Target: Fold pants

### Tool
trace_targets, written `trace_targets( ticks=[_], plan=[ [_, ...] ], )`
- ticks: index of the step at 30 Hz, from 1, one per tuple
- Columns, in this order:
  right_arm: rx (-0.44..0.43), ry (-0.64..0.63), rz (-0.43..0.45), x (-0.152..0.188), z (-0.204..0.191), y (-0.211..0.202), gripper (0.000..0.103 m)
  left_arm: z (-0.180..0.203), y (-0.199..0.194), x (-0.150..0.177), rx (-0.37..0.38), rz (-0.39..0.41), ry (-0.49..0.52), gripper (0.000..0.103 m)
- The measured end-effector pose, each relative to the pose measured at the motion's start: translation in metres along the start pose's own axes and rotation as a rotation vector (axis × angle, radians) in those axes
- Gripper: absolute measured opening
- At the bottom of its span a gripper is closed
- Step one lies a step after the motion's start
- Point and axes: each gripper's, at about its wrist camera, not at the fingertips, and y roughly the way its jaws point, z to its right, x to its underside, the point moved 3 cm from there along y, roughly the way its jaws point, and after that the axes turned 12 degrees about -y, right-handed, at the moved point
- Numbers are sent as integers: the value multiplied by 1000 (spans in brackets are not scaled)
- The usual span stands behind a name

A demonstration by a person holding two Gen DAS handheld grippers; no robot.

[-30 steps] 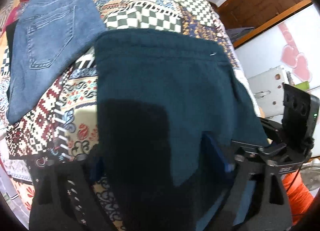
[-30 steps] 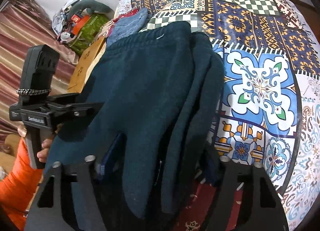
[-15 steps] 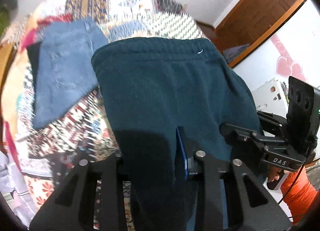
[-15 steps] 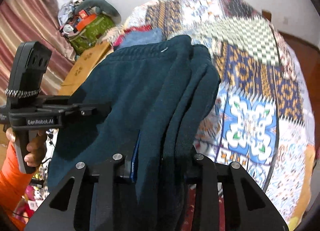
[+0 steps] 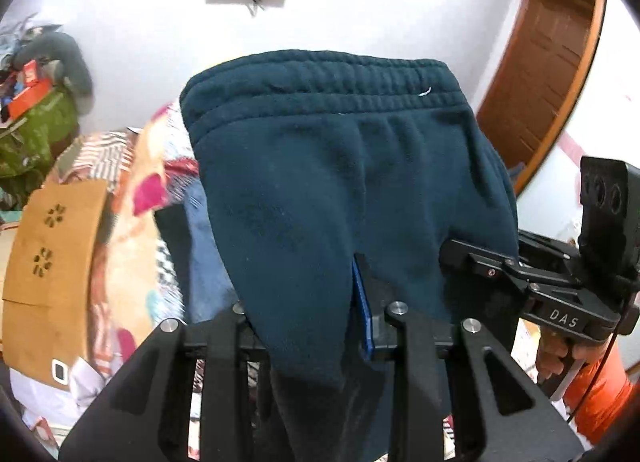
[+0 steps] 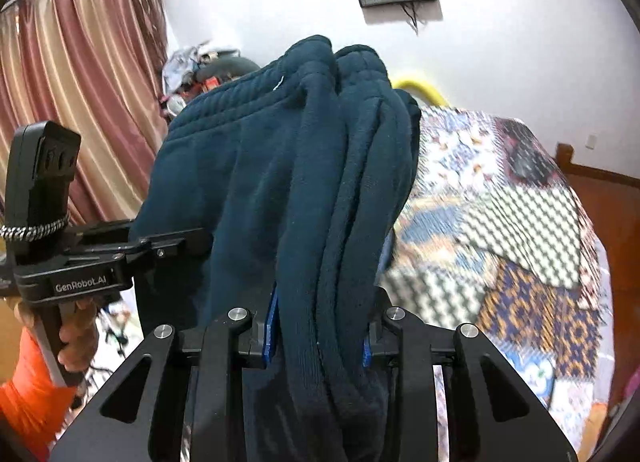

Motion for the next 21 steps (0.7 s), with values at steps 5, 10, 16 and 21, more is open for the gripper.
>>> trace_targets(
  ticks=[5,10,16,21],
  plan=[
    [-8,-22,19,-26,-4,37,28,-26,11,-27,-41,36,-25,30],
    [-24,-28,4,-37,0,74,28,-56,39,-46,-55,31,-61,29],
    [-35,-31,-37,-43,7,123,28,-88,86,-60,-70,-6,-91,29],
    [-46,-3,-88,-41,17,165,28,-117,131,-62,-88,-49,-120,29]
  ],
)
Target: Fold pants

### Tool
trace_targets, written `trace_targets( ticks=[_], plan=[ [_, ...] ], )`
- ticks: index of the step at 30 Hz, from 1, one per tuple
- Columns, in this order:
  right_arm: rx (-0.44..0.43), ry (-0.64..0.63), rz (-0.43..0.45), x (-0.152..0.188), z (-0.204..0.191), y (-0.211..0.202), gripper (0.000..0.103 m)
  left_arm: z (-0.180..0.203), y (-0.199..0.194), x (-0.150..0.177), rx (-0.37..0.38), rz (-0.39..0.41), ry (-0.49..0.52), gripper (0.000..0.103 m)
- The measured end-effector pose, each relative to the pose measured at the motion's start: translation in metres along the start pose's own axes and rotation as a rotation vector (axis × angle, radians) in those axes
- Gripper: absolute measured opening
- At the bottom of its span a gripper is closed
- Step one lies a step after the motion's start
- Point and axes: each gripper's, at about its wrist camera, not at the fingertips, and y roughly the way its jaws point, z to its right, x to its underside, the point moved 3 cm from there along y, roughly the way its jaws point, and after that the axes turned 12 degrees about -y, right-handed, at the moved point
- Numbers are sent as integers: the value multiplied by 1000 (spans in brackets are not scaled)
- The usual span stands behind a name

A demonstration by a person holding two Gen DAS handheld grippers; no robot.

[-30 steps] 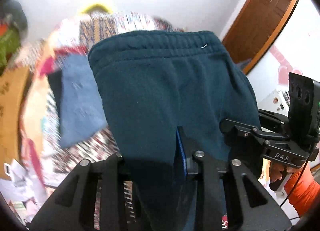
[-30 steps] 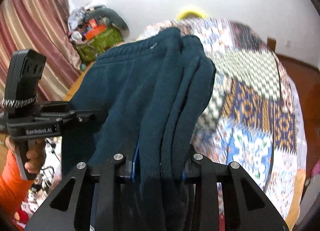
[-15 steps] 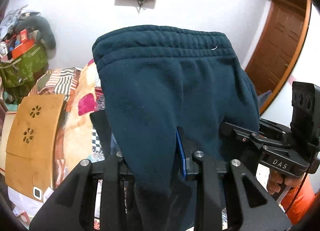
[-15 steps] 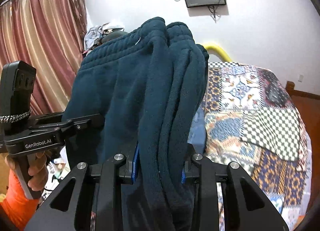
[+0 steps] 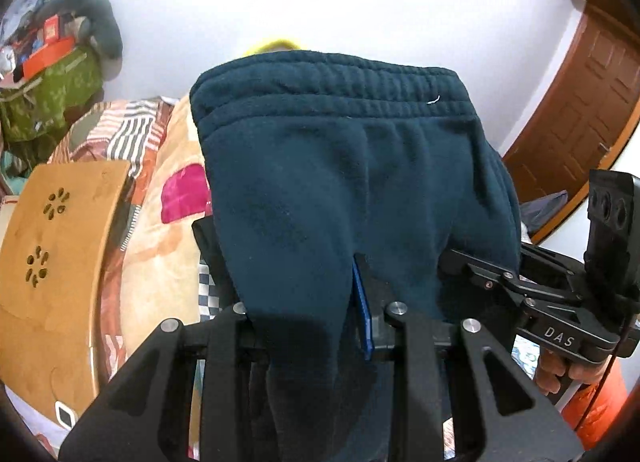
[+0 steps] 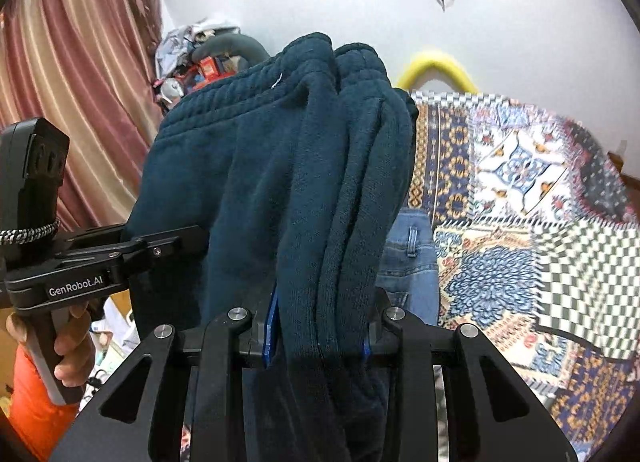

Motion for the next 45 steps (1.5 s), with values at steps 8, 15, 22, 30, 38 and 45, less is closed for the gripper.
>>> trace_targets(
  ticks=[8,15,22,30,38,45],
  plan=[
    [-2,46,-151,10,28,66,28,-35,98,-3,-24,-130,-63,30],
    [28,52,-270,32,39,78,32,-47,112,6,-45,-149,-86,32],
    [115,29,-210,44,25,22,32,-38,49,16,-131,-63,-69,34],
    [163,-4,20,27,-9,-82,32,21,-88,42,-103,160,40,34],
    [178,-84,315,20,-90,-223,32,70,-237,93,-51,432,113,34],
    [231,-163,462,37,-156,-291,32,92,-335,154,-34,605,139,38]
  ],
)
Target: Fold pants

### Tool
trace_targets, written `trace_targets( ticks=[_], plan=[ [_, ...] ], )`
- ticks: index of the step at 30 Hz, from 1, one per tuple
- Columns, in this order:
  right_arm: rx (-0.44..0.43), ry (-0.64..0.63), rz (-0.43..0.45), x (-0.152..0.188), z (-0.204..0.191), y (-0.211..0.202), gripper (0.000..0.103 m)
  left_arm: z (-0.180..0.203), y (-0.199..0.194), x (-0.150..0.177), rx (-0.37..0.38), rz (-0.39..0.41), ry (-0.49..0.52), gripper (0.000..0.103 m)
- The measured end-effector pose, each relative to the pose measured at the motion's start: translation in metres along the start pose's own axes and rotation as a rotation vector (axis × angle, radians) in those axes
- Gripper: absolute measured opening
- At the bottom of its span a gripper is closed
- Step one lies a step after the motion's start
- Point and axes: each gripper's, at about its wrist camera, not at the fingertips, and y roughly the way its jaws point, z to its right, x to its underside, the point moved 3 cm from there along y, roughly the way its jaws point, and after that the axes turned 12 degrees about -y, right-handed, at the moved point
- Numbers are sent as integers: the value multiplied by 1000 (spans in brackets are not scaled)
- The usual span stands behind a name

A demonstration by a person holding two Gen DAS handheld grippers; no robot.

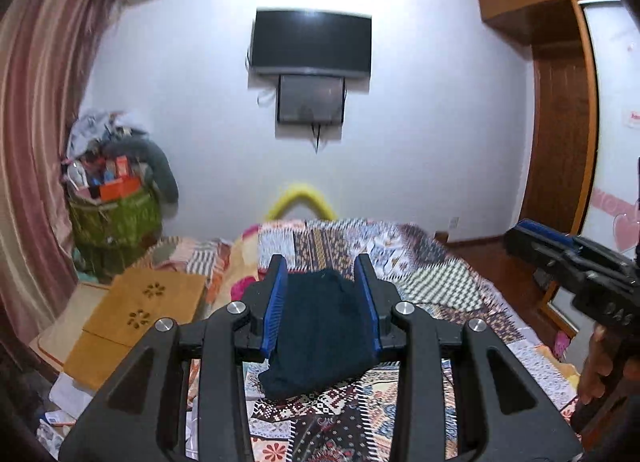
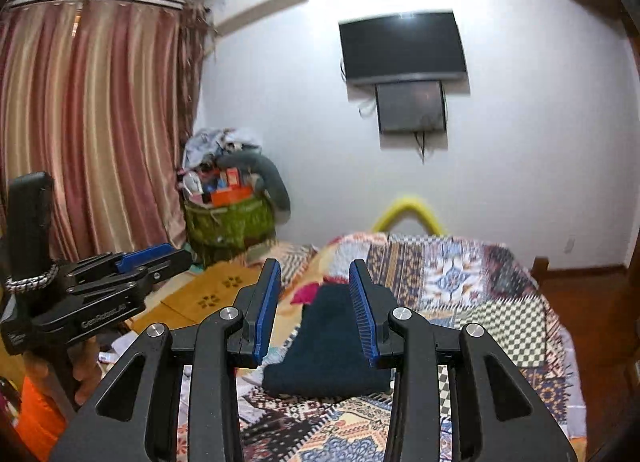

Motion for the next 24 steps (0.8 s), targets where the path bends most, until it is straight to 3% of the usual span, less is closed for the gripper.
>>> trace_targets(
  ticks=[2,4,9,10,13,24],
  plan=[
    [7,-11,14,0,-9,-14,32,5,-29,3,-14,50,14,44],
    [23,1,14,2,-14,-26,36,8,-47,6,-19,78,8,59],
    [69,15,22,8,-19,-44,81,10,-70,13,-34,103,3,88],
    [90,0,29,8,-21,-49,85,10,-72,15,-34,103,0,94],
    [144,-23,48,7,-24,-59,103,9,-74,18,-29,106,-17,100],
    [174,-24,20,17,-18,-56,103,10,-83,27,-39,99,-28,103]
  ],
)
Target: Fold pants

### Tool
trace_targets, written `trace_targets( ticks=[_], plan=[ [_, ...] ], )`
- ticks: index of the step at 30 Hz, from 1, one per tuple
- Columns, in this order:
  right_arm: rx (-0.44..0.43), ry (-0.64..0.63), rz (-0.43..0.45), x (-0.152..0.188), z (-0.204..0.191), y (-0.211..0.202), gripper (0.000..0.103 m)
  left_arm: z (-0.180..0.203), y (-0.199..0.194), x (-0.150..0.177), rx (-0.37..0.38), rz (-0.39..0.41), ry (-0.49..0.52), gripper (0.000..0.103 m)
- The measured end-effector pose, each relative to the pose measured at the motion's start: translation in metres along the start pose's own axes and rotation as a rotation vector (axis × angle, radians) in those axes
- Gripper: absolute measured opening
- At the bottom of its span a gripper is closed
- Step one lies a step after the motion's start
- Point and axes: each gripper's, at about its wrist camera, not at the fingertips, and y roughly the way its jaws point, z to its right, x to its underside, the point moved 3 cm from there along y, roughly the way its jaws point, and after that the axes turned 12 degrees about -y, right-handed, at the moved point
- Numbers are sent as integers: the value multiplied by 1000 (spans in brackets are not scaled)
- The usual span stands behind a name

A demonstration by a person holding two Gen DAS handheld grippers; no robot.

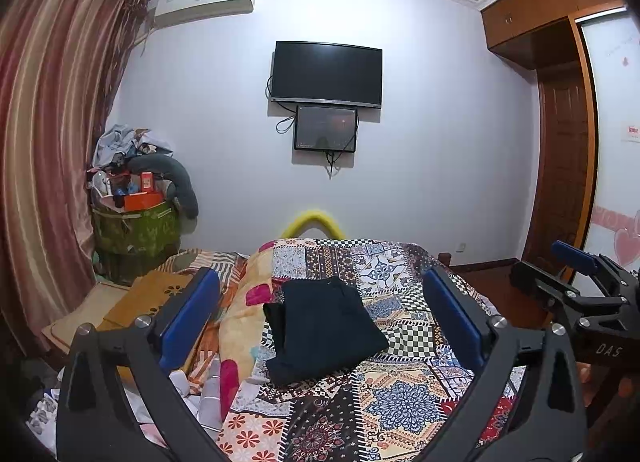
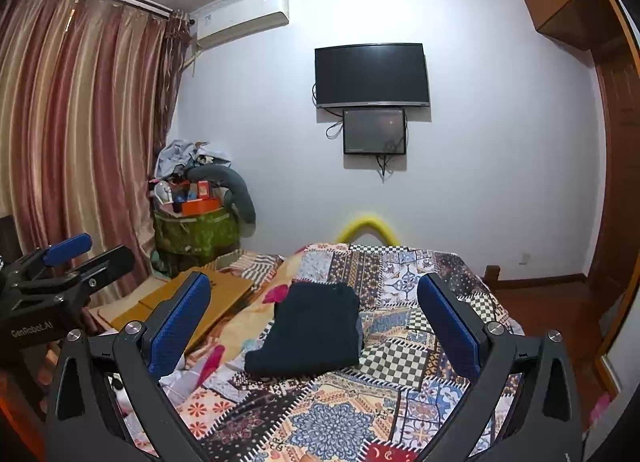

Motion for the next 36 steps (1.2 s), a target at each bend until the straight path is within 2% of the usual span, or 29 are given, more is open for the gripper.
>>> trace_targets(
  ticks=[36],
  plan=[
    [-4,43,10,1,10,-11,103,4,12,10,4,-28,-1,103]
  ],
)
